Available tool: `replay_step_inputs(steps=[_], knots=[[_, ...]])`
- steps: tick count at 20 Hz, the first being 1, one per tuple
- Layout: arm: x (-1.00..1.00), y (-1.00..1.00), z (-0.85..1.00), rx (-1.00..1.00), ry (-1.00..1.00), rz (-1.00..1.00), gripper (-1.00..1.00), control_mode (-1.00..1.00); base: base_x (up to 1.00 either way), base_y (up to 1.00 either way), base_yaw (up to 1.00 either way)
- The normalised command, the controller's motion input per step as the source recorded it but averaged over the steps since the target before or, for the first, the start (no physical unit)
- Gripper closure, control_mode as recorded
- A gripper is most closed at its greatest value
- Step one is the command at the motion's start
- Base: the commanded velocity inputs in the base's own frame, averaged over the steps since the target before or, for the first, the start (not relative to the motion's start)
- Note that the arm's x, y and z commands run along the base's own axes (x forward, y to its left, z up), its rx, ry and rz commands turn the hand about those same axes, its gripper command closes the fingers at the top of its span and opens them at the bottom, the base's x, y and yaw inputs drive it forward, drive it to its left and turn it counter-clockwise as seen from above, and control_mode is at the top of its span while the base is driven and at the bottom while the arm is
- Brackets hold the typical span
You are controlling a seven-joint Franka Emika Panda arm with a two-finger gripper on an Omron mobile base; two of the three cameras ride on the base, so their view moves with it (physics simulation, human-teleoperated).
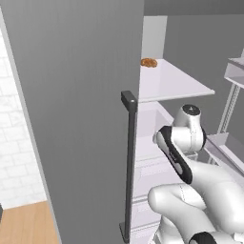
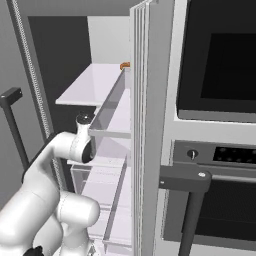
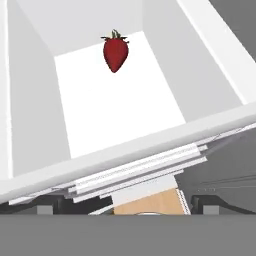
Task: Take the strawberry from the fridge and place it on top of the pancake, located on the dining counter.
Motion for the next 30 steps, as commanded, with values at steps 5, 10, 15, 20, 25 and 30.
replay_step_inputs(steps=[5,10,15,20,25,30], knots=[[0.7,-0.02,0.0,0.0,-0.12,0.0,-1.0,-1.0,0.0,0.0,0.0],[0.66,-0.22,0.0,0.0,0.01,0.0,-1.0,-1.0,0.0,0.0,0.0],[0.69,-0.17,0.0,0.0,0.01,0.0,-1.0,-1.0,0.0,0.0,0.0],[0.42,0.0,-0.05,0.0,0.0,0.0,-1.0,-1.0,0.0,0.0,0.0],[0.44,0.0,-0.21,0.0,0.0,0.0,-1.0,-1.0,0.0,0.0,0.0],[0.35,0.0,-0.23,0.0,0.0,0.0,-1.0,-1.0,0.0,0.0,0.0]])
